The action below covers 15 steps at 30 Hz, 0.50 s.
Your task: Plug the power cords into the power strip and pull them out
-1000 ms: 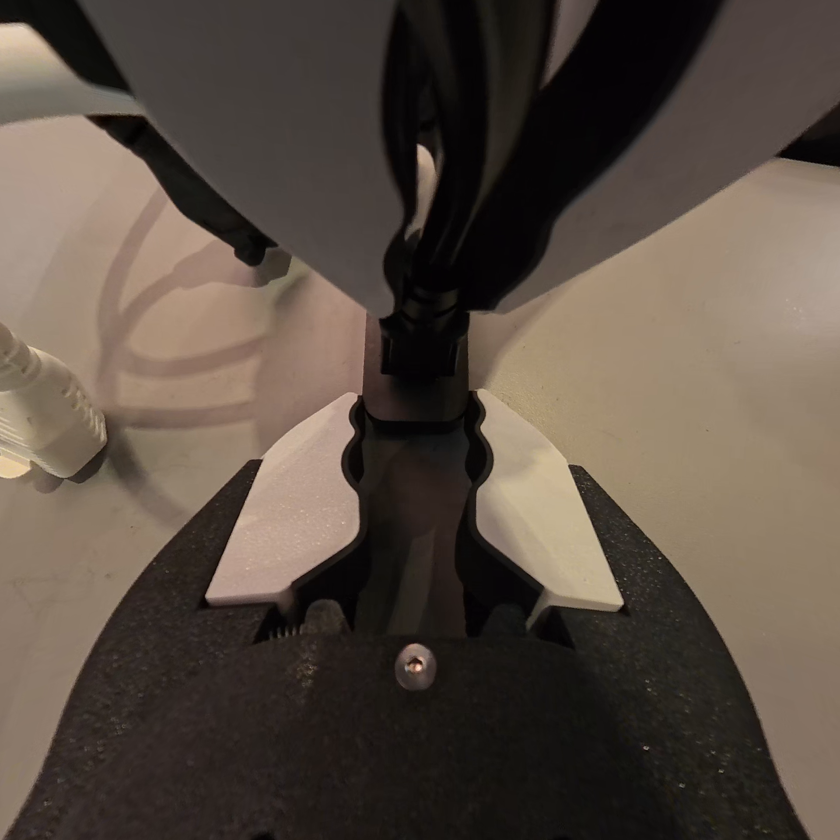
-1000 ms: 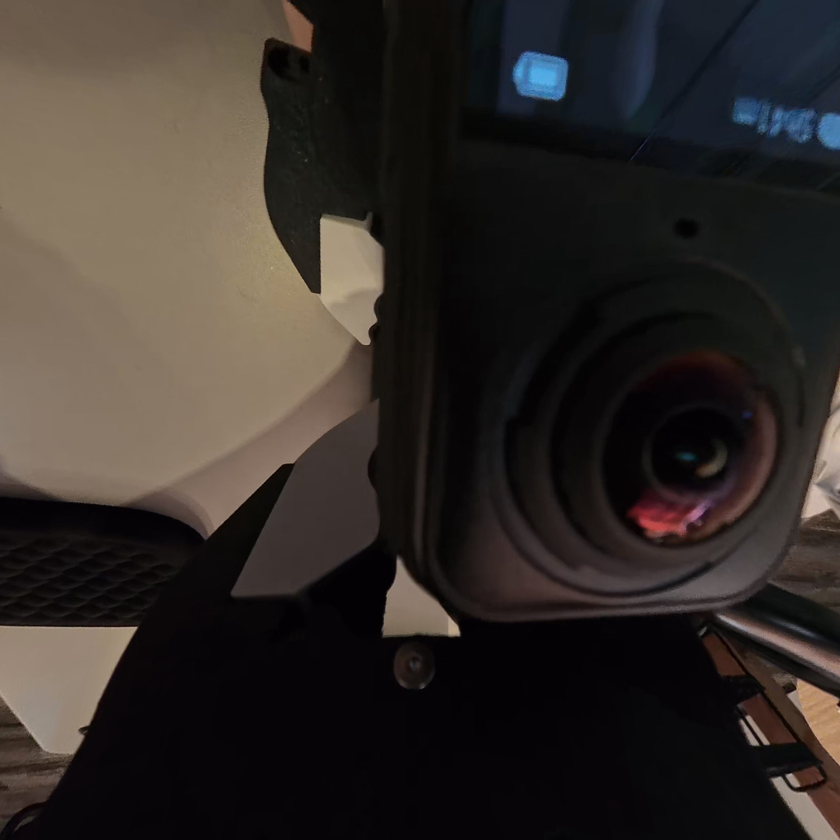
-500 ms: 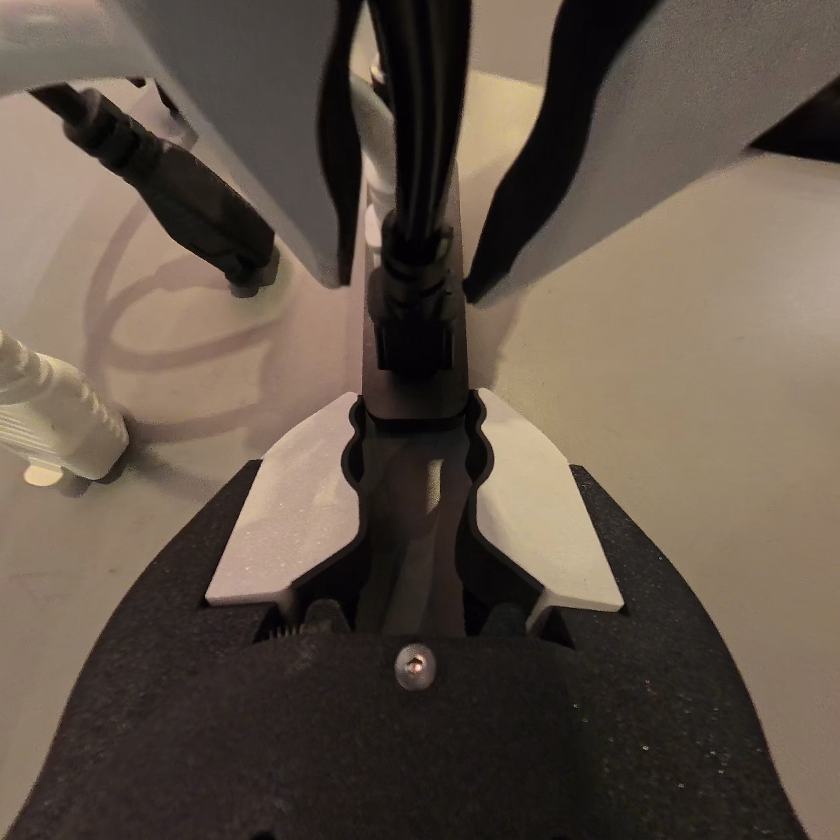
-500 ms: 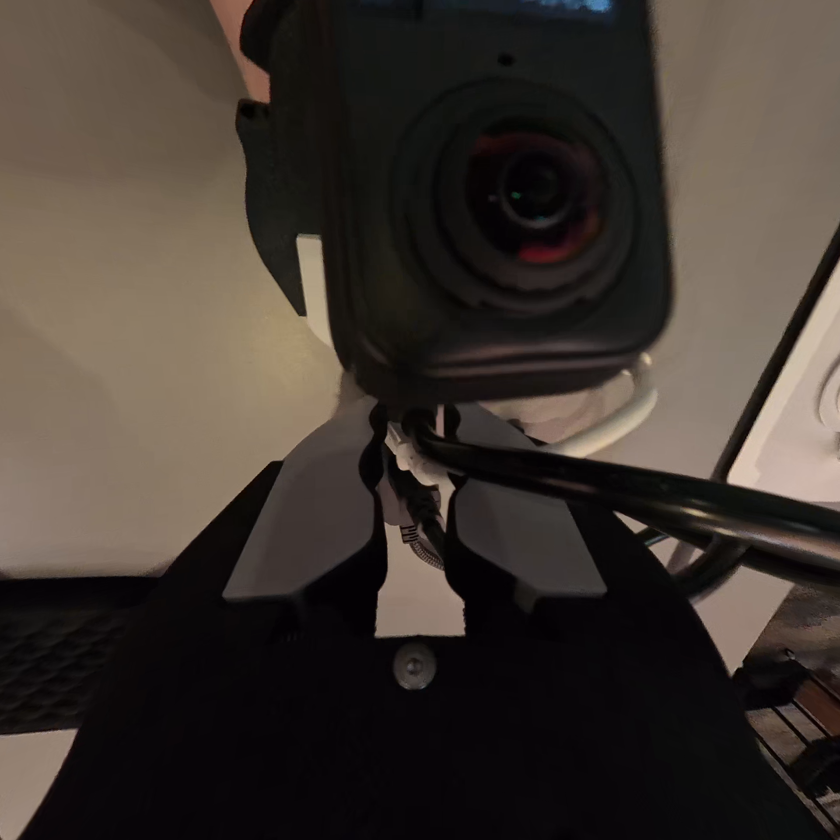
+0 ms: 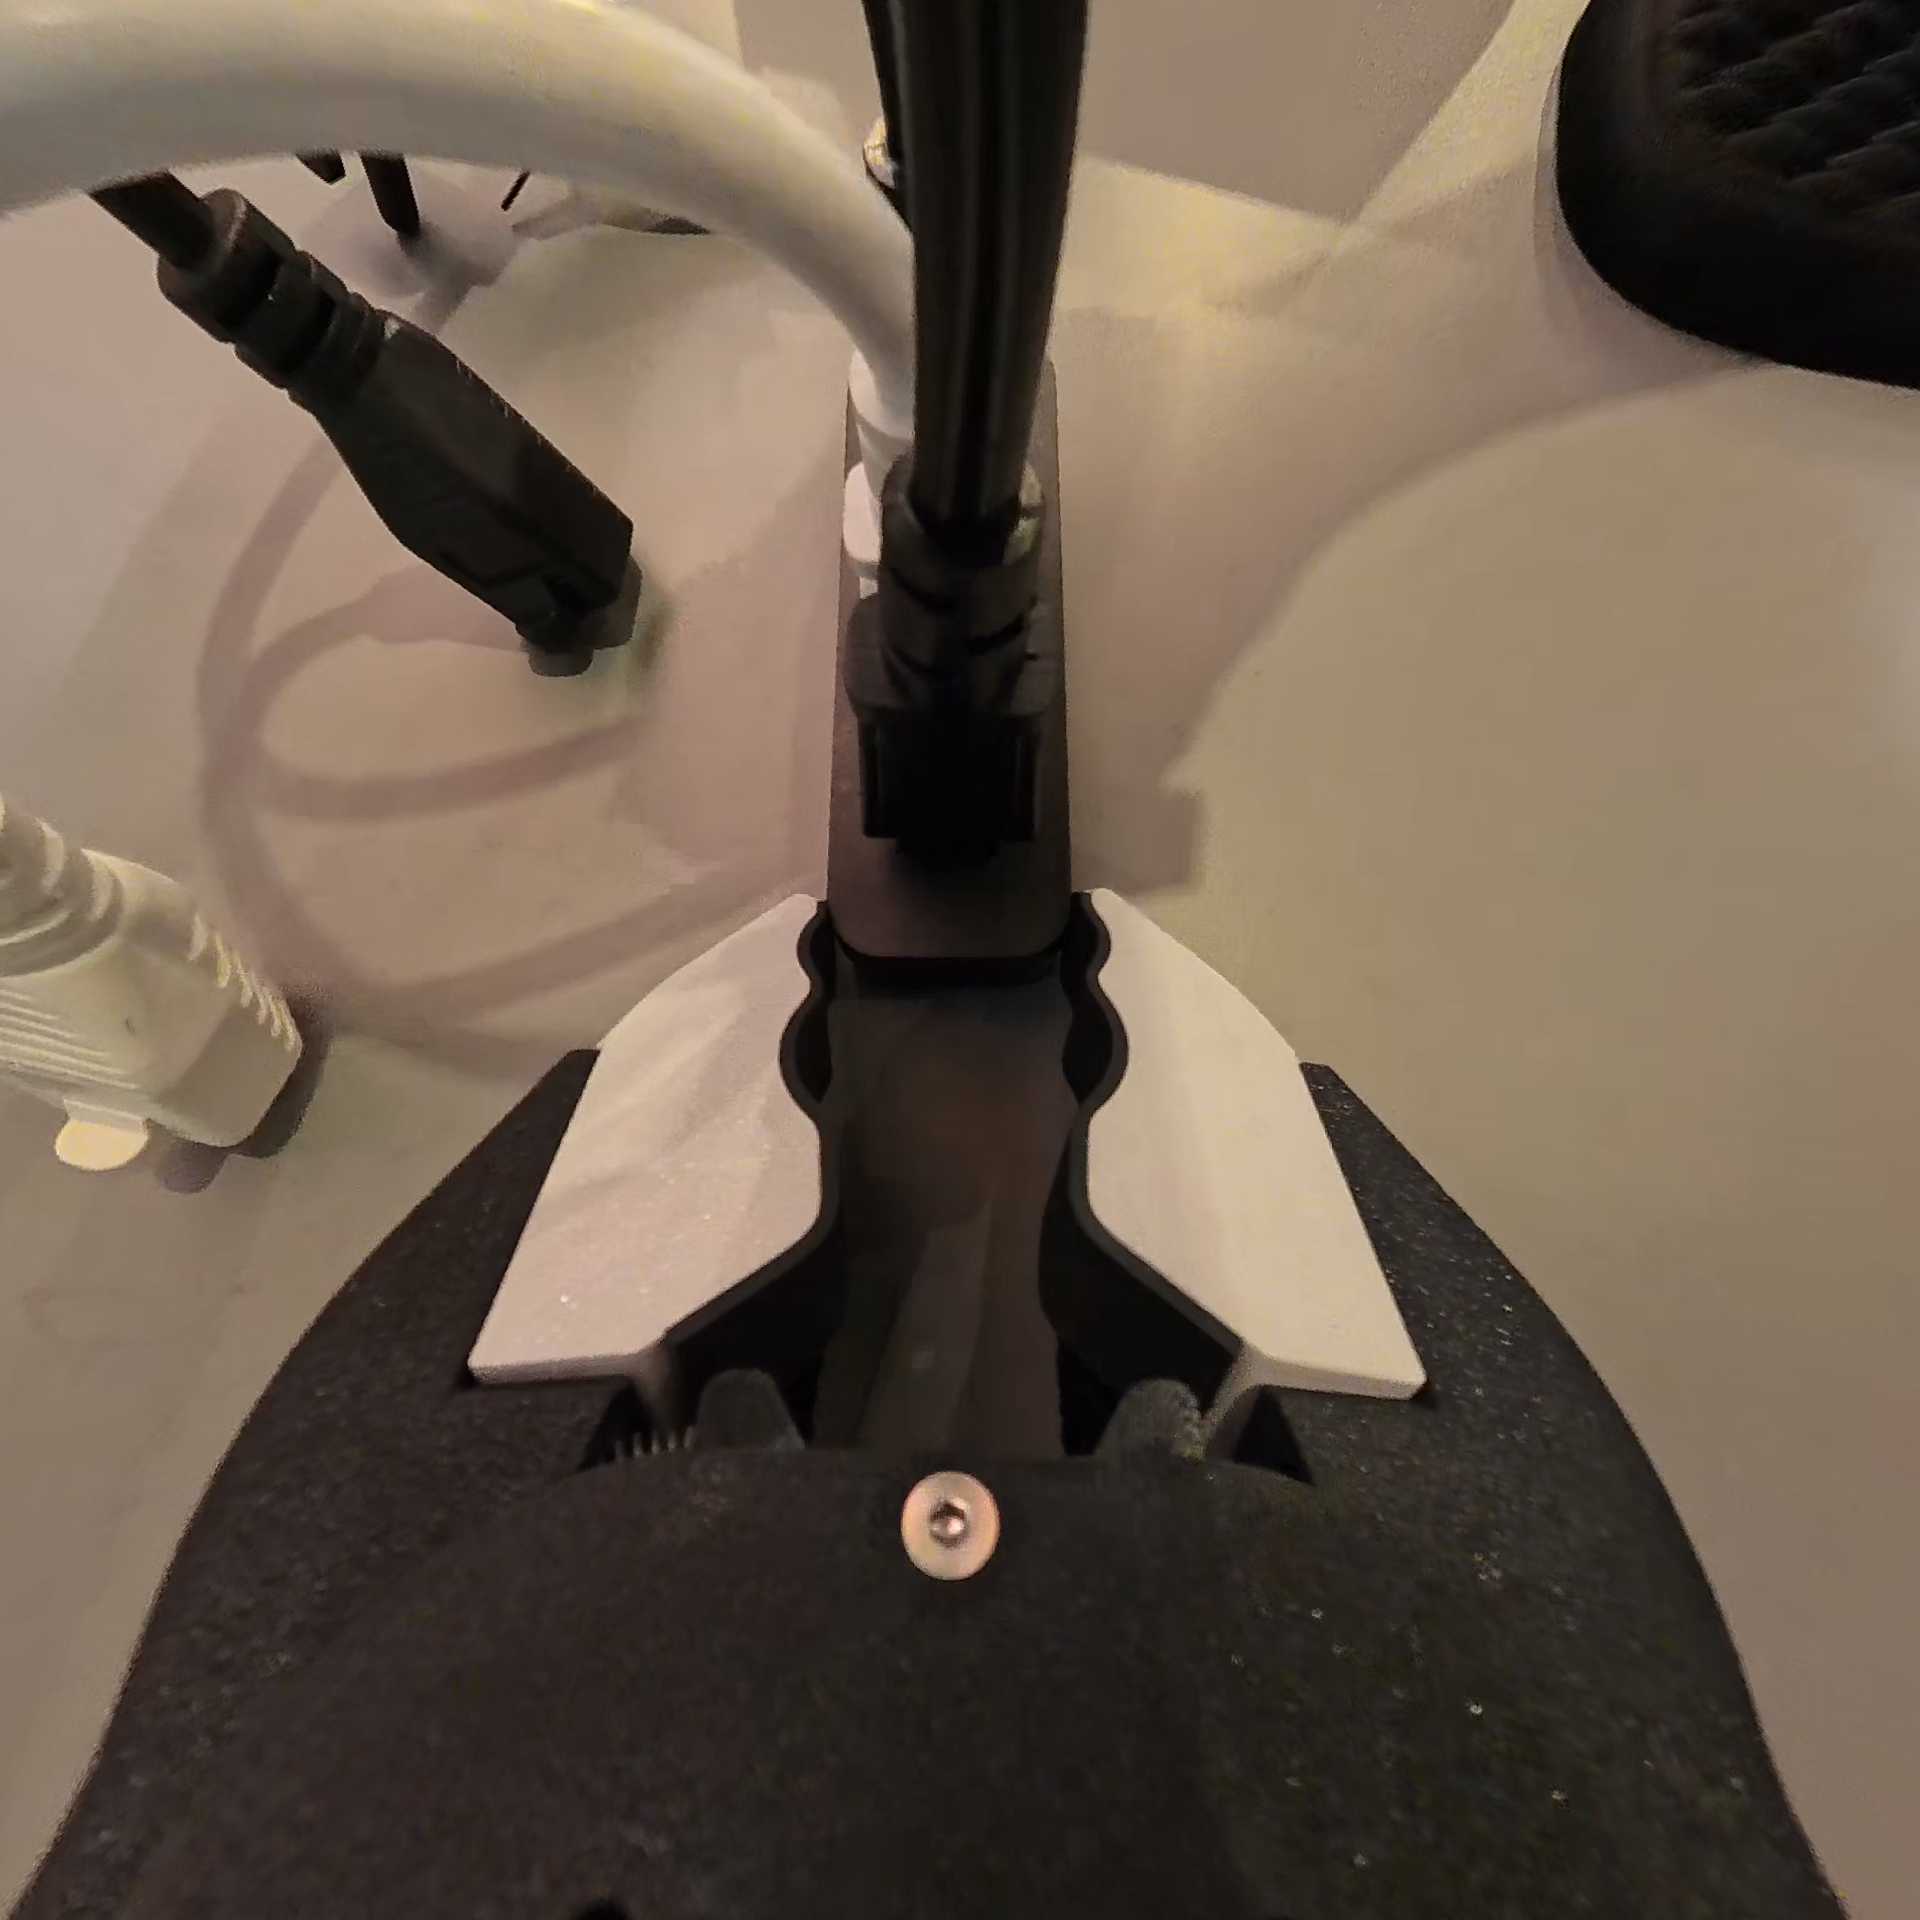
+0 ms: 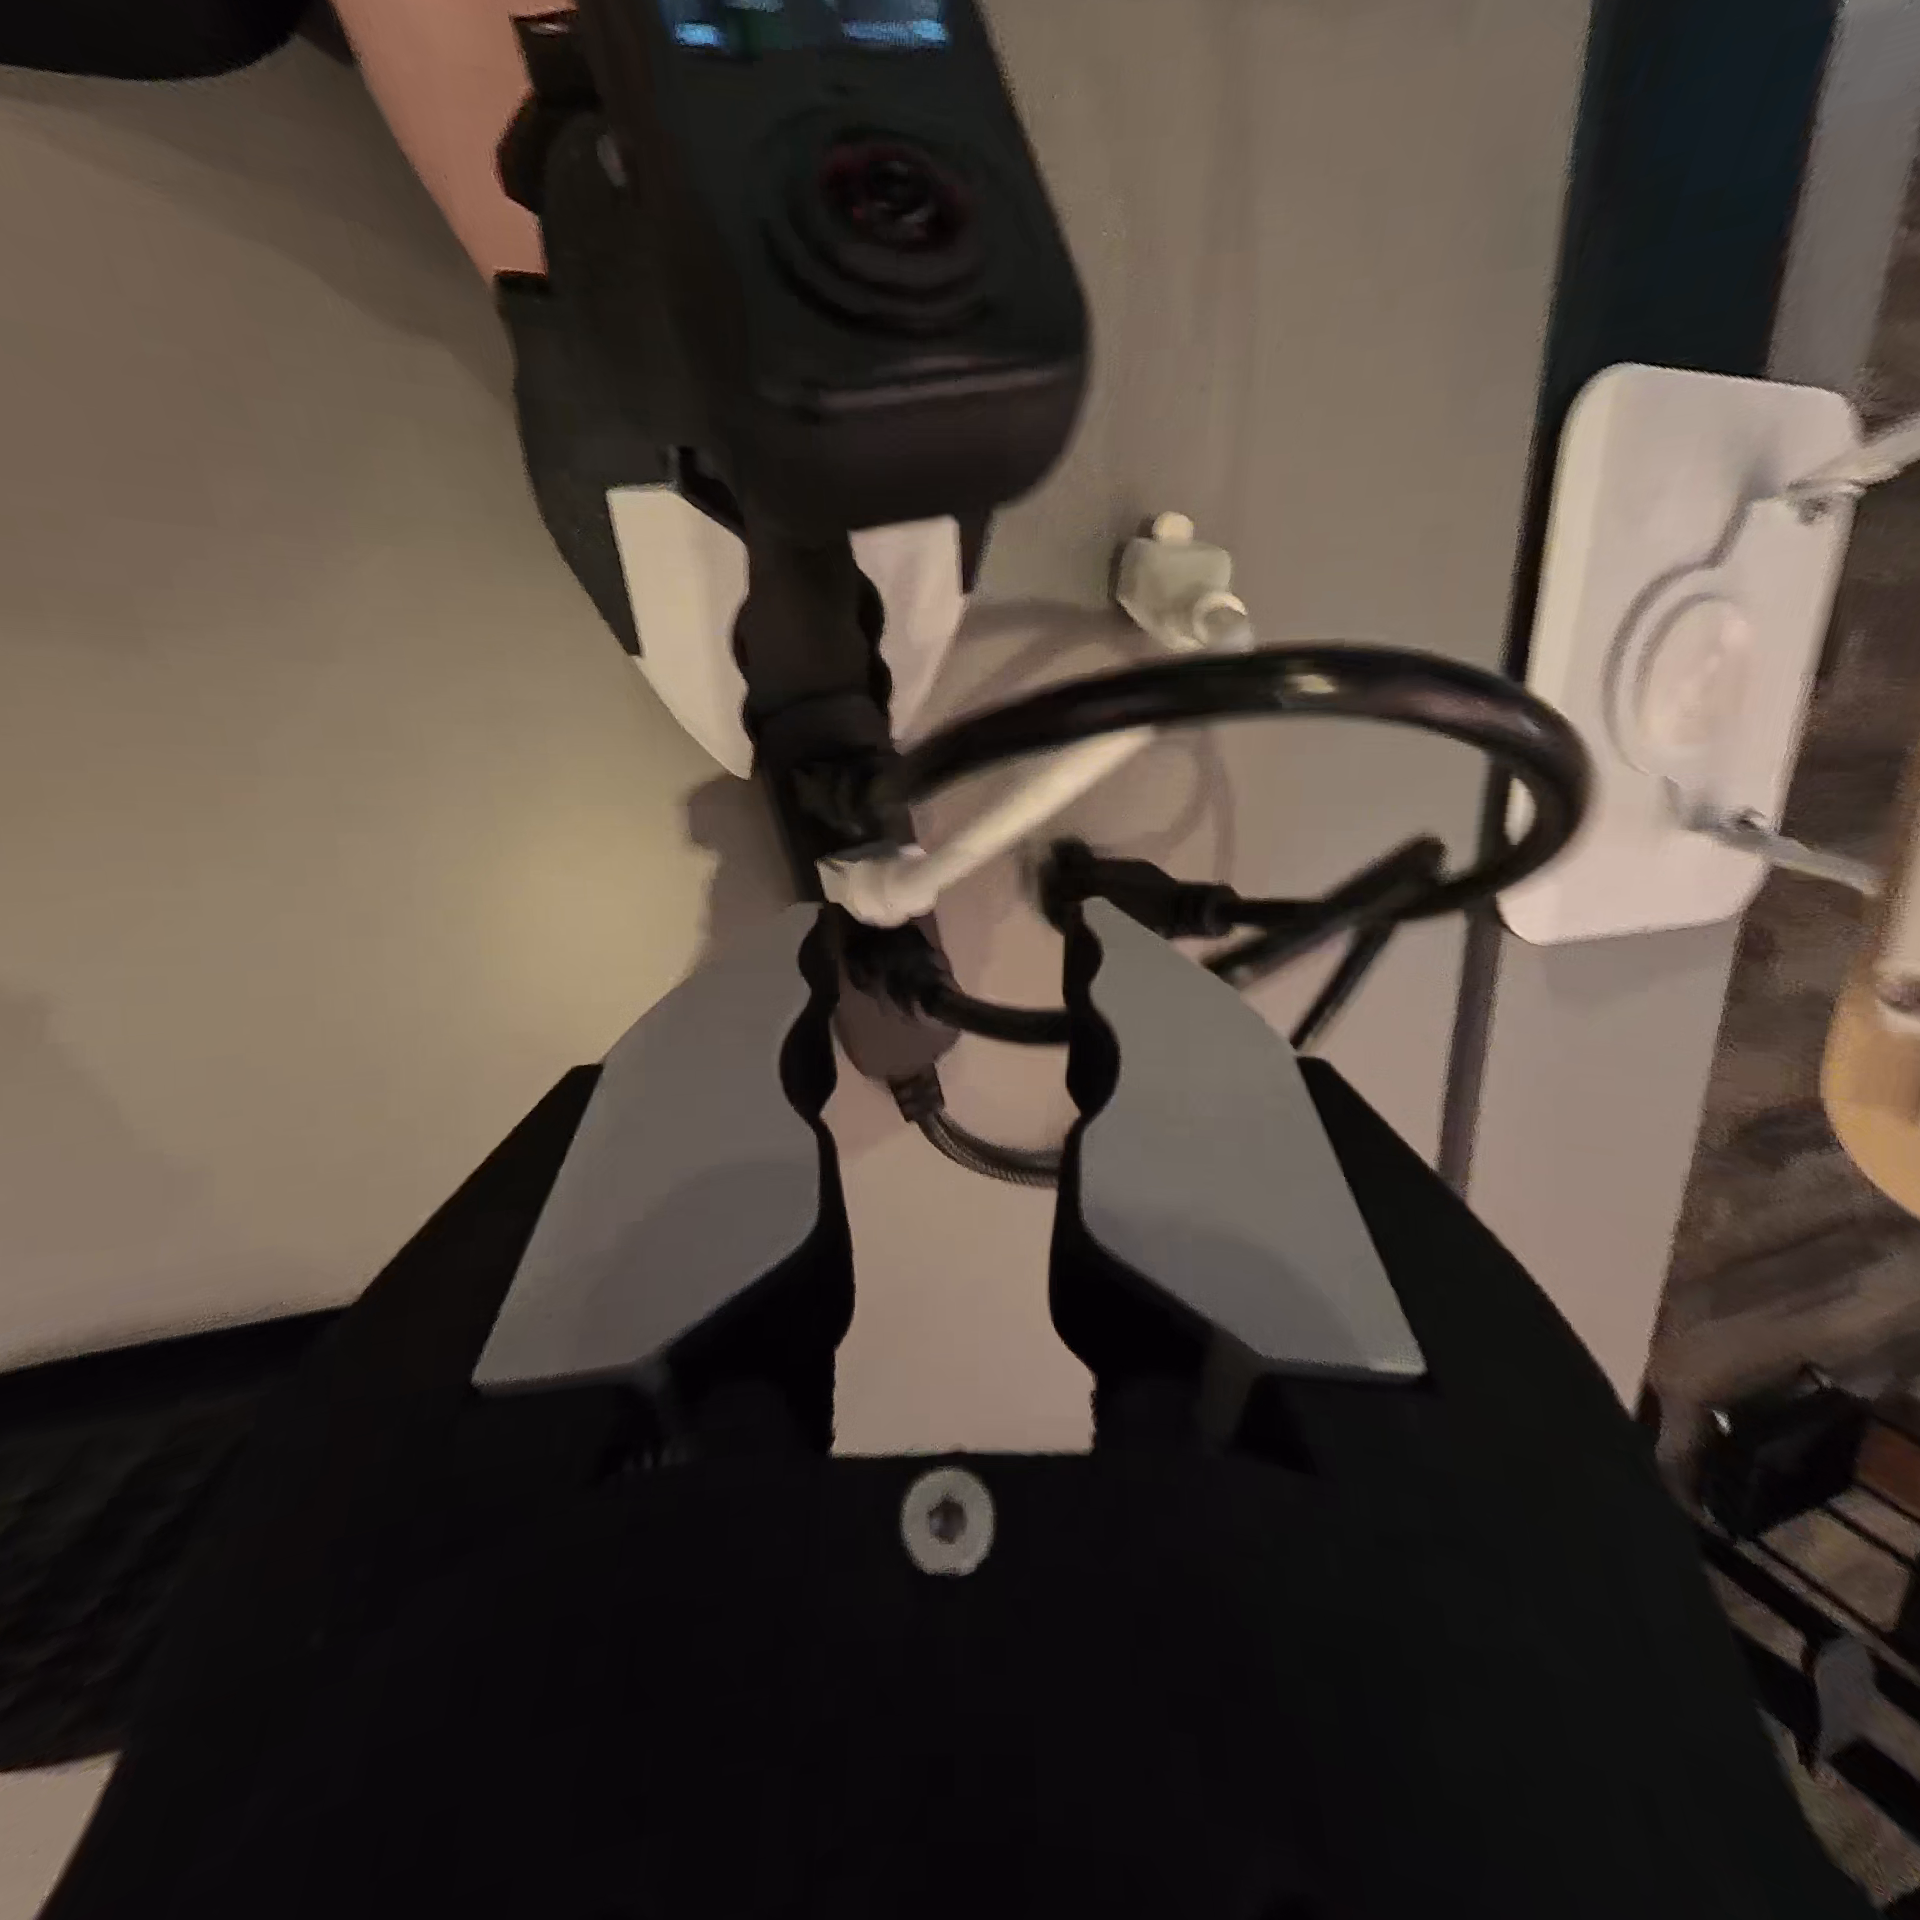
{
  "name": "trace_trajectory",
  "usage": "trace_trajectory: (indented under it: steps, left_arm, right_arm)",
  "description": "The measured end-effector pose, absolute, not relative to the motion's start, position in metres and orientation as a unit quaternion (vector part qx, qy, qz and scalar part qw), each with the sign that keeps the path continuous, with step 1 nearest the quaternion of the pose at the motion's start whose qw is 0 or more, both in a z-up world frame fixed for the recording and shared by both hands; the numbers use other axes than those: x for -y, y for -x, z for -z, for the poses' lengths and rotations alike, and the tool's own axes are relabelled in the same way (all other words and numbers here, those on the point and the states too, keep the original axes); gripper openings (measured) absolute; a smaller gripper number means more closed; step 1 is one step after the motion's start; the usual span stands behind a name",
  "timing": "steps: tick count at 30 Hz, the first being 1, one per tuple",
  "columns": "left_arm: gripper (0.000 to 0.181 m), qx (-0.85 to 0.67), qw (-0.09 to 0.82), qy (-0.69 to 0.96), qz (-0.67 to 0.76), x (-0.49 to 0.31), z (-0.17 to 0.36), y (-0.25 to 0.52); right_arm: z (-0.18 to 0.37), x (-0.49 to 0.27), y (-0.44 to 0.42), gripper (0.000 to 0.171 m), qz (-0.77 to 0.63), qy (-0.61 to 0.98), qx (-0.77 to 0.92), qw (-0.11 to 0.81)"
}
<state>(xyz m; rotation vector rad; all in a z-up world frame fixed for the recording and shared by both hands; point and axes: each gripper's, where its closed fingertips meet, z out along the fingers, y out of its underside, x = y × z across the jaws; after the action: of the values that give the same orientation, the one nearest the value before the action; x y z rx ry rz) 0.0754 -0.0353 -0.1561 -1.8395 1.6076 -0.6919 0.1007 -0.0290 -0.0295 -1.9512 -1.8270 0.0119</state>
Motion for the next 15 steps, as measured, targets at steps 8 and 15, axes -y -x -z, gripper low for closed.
trace_trajectory:
  steps: [8, 15]
  left_arm:
    - [0.041, -0.555, 0.312, 0.734, 0.236, 0.038, 0.156, -0.075]
    - [0.041, -0.539, 0.318, 0.745, 0.230, 0.065, 0.157, -0.088]
  right_arm:
    - [0.086, 0.075, -0.149, 0.056, -0.161, 0.849, 0.422, 0.274]
    - [0.132, 0.074, -0.148, 0.082, -0.226, 0.873, 0.294, 0.318]
